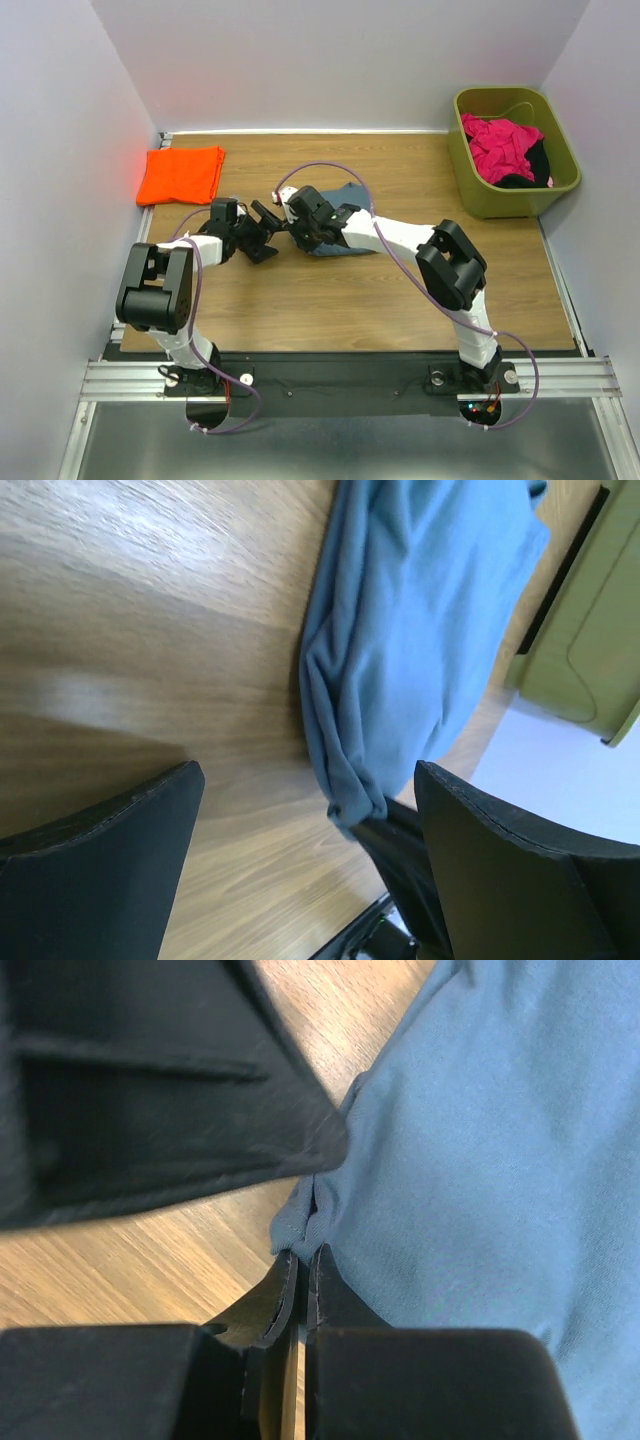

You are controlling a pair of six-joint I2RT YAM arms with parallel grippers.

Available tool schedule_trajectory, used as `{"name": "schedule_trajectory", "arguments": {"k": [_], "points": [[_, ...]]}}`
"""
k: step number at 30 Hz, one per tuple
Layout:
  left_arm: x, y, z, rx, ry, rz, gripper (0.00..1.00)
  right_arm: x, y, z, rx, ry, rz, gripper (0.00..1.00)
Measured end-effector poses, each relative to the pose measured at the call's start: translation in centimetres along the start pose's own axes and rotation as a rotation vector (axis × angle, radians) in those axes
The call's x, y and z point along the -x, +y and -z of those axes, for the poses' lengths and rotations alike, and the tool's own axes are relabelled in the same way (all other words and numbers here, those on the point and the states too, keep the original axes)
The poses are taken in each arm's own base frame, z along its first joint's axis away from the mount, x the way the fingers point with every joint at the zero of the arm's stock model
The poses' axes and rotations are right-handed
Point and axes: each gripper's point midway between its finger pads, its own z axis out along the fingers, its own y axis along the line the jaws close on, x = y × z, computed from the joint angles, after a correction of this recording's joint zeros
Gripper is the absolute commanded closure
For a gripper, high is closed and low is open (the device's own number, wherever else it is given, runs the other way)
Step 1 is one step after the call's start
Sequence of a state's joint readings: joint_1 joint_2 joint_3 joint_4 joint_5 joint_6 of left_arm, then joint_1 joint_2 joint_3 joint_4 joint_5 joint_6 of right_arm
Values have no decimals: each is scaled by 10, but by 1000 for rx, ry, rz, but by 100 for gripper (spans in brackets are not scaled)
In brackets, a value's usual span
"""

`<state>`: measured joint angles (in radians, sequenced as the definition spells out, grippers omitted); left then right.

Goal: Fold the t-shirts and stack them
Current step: Neatly place the folded tshirt to the corner

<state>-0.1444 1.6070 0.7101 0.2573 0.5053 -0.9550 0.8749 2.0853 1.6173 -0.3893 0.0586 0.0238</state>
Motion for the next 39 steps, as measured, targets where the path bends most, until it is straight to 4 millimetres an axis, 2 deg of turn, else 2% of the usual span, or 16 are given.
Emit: {"name": "schedule_trajectory", "arguments": {"k": [2,10,13,16,19,20,21,26,32,36,37,39], "points": [[0,1,-6,-1,11,23,2,0,0,0,3,-4,-9,99],[-1,-19,-28,-54,29,31,2,9,-2,8,12,-44,-41,99],[-3,-23,-32,-62,34,36,6,16,-1,11,15,-67,-49,99],[-3,-24,-38,-61,33,45,18,20,-1,13,18,-79,-58,99],[0,-24,-43,-55,25,47,26,21,0,14,26,-81,-61,99],[1,-23,-45,-51,23,48,34,21,0,14,29,-83,-62,99],[2,-23,-46,-50,21,47,37,22,1,15,30,-84,-63,99],[8,-18,-54,-15,-19,1,51,23,1,16,36,-91,-68,99],[9,-22,-61,6,-52,-73,66,21,1,16,38,-90,-72,100],[7,-23,-65,10,-57,-101,86,21,1,16,37,-91,-75,99],[7,-23,-65,10,-57,-106,89,21,1,16,37,-91,-75,99],[7,-23,-65,10,-59,-114,100,21,1,16,37,-90,-75,83]]}}
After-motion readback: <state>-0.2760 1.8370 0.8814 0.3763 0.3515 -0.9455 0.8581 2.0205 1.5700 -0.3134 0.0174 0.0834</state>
